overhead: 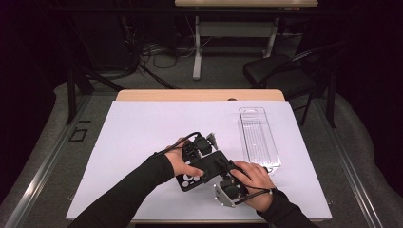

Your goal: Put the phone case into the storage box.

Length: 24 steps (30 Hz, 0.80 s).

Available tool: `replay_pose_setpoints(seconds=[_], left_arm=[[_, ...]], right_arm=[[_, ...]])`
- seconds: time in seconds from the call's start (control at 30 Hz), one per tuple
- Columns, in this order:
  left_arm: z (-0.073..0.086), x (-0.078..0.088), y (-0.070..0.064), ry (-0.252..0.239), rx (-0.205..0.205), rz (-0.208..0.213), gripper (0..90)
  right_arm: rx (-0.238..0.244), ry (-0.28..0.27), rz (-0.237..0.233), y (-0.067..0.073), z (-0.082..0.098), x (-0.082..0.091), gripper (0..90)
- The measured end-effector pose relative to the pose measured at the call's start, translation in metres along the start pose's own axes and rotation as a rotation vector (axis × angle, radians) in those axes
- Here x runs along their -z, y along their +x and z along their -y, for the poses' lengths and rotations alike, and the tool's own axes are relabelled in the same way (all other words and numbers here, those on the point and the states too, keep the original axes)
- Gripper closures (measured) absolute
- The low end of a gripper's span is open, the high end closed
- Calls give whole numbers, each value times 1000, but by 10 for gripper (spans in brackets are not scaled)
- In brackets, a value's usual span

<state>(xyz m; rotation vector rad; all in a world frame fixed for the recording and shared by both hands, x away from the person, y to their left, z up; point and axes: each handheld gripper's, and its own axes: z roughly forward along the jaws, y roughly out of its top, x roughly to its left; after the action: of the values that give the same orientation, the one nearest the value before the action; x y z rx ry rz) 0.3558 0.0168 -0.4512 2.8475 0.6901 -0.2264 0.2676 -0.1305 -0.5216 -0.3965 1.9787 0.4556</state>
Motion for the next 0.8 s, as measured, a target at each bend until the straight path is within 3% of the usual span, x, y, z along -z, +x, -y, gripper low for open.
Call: replay_pose_setpoints(seconds=[0.33, 0.8], left_arm=[[-1, -1, -2, 3, 1, 40, 148], [-2, -1, -2, 4, 0, 64, 148]], right_arm=[[56, 17, 22, 2, 0, -2, 597], [78, 16, 23, 2, 1, -3, 636]])
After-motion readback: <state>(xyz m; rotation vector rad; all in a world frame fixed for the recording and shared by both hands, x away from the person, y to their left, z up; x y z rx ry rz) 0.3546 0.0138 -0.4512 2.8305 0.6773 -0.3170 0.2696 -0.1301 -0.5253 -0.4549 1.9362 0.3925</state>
